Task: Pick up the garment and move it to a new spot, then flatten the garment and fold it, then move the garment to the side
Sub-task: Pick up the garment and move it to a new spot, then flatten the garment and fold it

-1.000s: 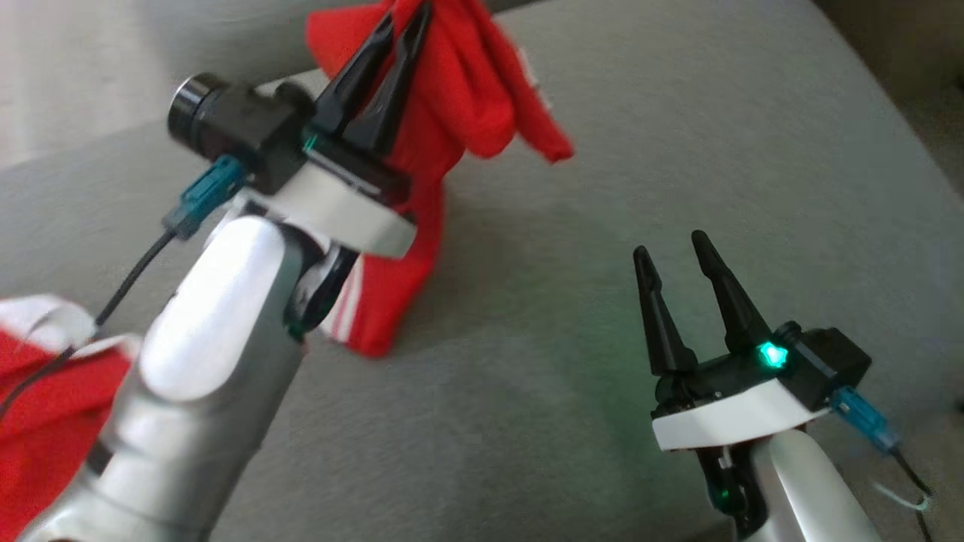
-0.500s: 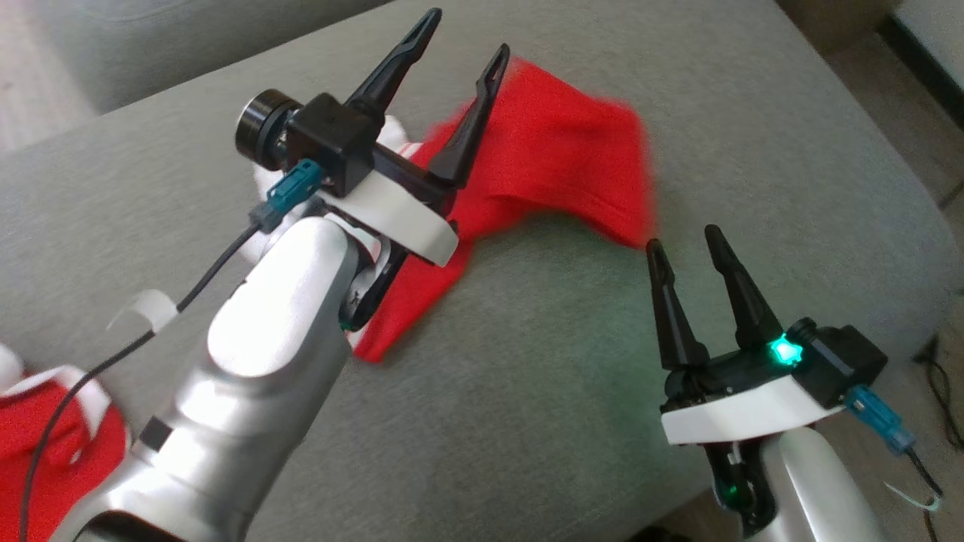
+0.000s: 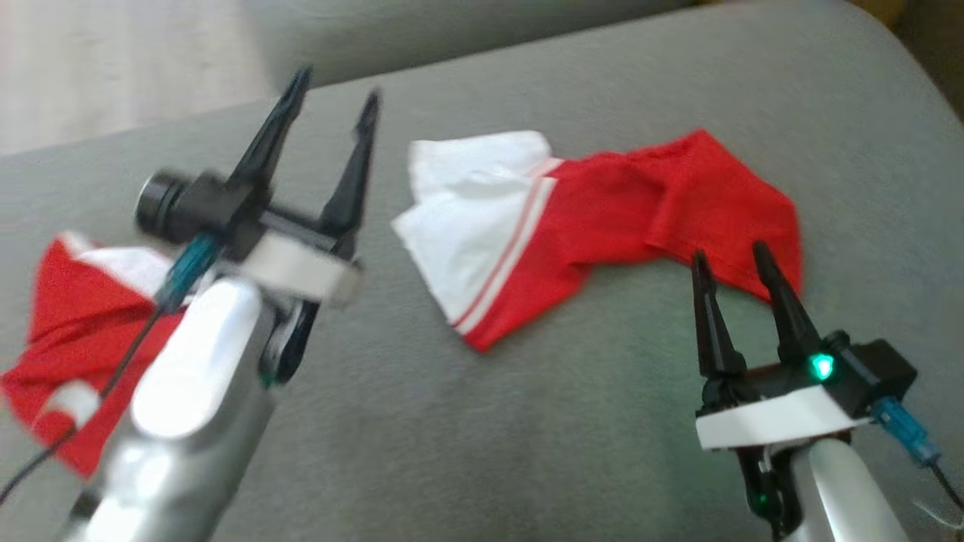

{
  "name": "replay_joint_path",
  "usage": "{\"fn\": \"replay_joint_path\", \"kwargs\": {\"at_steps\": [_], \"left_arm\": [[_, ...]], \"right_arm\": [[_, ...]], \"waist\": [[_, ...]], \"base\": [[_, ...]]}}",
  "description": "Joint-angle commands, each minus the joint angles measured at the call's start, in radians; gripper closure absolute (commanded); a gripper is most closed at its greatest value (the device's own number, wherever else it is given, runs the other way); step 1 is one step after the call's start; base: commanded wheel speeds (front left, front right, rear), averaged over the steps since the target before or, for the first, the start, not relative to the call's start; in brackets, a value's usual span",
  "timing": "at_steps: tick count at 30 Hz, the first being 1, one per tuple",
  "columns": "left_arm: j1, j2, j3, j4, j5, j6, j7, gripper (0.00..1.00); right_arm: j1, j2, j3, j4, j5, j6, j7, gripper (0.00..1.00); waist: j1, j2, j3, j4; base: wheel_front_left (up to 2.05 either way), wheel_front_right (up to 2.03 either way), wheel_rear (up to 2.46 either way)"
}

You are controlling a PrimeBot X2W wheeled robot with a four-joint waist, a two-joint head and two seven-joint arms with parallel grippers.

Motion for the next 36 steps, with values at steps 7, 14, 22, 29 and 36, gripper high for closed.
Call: {"fn": "replay_joint_path", "kwargs": {"at_steps": [7,14,22,29,36], "left_arm": [[0.258,0.072,0.080,-0.111,-0.046,0.076,-0.029,0.00],[0.428,0.038,0.081,-0.153,-0.059,0.112,-0.044,0.00],[0.427,-0.006,0.085,-0.184,-0.043,0.110,-0.047,0.00],[0.393,-0.019,0.100,-0.181,-0.037,0.094,-0.048,0.00],[0.358,-0.049,0.109,-0.166,-0.024,0.068,-0.048,0.00]], "right_arm": [[0.039,-0.004,0.000,-0.003,-0.033,-0.001,-0.007,0.00],[0.057,-0.004,-0.010,0.012,-0.046,-0.001,-0.007,0.00],[0.025,-0.004,-0.016,0.015,-0.069,-0.001,-0.007,0.00],[-0.133,-0.004,-0.046,0.077,-0.160,-0.001,-0.001,0.00],[-0.344,-0.004,-0.096,0.298,-0.235,-0.001,0.121,0.00]], "waist": [[0.0000,-0.0001,-0.083,0.157],[0.0000,-0.0001,-0.085,0.189],[0.0000,-0.0001,-0.053,0.206],[0.0000,-0.0001,0.012,0.238],[0.0000,-0.0001,0.064,0.288]], "base": [[0.00,0.00,0.00],[0.00,0.00,0.00],[0.00,0.00,0.00],[0.00,0.00,0.00],[0.00,0.00,0.00]]}}
